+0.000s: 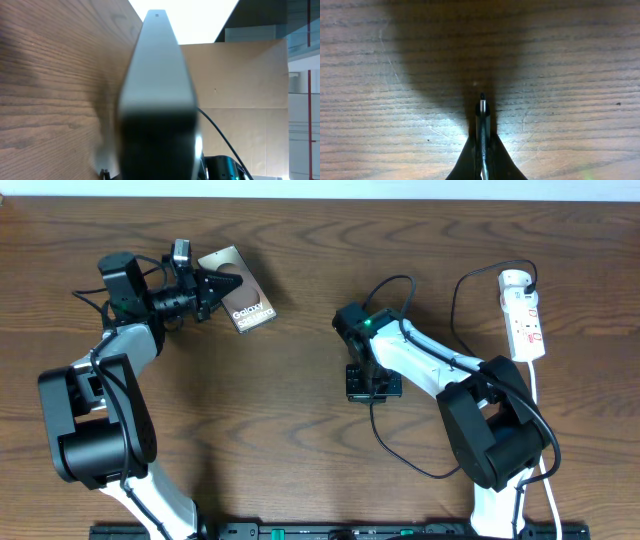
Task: Plug charger to phone and switch on socket
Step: 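Lower the right gripper and grasp the cable's metal plug, then lift the plug with the right gripper toward the phone's bottom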
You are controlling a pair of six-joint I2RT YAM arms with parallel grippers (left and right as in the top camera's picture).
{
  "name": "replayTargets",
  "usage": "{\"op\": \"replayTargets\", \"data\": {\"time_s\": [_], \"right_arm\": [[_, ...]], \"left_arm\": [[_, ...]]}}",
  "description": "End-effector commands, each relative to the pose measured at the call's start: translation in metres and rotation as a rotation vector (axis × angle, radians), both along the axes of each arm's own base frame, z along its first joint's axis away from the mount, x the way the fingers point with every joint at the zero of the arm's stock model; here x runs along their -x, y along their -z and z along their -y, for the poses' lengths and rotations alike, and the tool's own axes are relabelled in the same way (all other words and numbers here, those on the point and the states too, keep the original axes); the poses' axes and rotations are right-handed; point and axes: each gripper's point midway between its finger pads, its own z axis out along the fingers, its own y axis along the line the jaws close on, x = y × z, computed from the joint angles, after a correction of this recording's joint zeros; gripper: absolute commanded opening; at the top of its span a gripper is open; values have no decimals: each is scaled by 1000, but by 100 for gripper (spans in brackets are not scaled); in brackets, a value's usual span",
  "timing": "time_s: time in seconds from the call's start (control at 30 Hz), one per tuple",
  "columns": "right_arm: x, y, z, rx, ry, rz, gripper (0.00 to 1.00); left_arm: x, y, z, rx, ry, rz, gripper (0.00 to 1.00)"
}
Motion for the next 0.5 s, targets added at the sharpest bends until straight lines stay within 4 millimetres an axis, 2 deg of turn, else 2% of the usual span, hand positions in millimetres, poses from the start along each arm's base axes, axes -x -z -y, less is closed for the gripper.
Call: {"op": "replayTargets", "data": {"time_s": [0.0,0.23,0.47], "right_arm": [[8,22,1,20,-6,-35,1],[2,19,-3,8,-6,-16,1],[-22,-4,-18,-42,-35,52,1]], "left_arm": [[2,-13,1,7,34,43,7],[2,-13,1,7,34,43,8],[2,-13,1,7,34,43,7]]}}
